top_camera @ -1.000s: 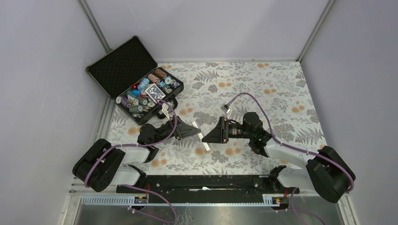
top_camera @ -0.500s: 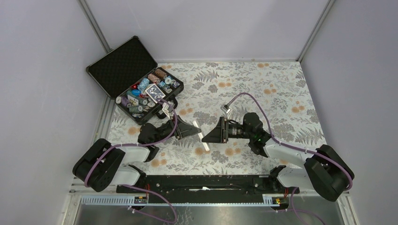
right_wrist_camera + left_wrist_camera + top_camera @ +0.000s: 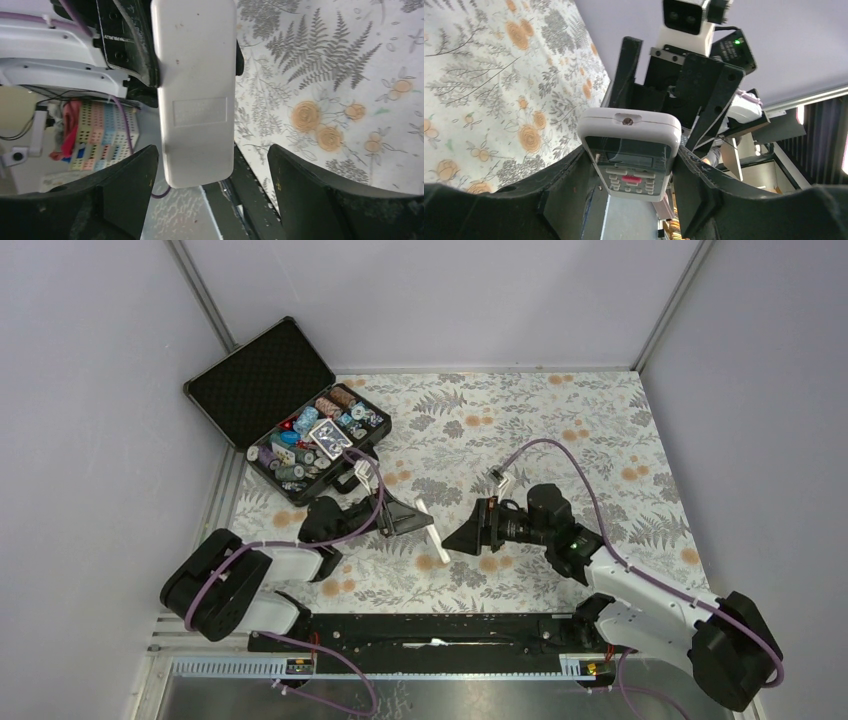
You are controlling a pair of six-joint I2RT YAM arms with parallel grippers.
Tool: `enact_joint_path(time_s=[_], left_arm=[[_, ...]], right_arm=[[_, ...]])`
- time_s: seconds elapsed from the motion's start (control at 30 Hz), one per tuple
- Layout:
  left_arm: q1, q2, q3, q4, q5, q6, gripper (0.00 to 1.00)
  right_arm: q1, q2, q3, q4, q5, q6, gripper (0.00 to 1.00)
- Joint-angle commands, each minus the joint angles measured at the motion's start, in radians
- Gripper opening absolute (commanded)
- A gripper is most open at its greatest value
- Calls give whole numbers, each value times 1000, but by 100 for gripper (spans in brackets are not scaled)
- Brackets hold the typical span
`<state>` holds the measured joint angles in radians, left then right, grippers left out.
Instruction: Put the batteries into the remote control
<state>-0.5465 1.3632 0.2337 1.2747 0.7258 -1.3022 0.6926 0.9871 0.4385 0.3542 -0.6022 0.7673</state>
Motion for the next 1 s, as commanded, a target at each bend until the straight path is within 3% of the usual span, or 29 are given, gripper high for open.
enact_joint_path(time_s=[0.0,0.2,0.37,0.57,0.67,0.97], left_arm=[[-5,-72,58,-182,-21,112,0],[-27,-184,144,-624,-123,307,0],[-76,-214,290,-1056,-298,463,0],[-117,-135,443,-1354,-472,538,0],[-142,-77,500,-1440,-532,554,0],[-193,115,605,-1488,-596,538,1]], right_arm=[[-2,-64,70,-186,118,-156,88],[-3,-92,124,-342,246,-243,88],[-3,-98,173,-488,391,-288,87],[-3,-93,199,-553,514,-311,86],[-3,-78,194,-555,540,-303,86],[-2,-43,188,-565,597,-314,85]])
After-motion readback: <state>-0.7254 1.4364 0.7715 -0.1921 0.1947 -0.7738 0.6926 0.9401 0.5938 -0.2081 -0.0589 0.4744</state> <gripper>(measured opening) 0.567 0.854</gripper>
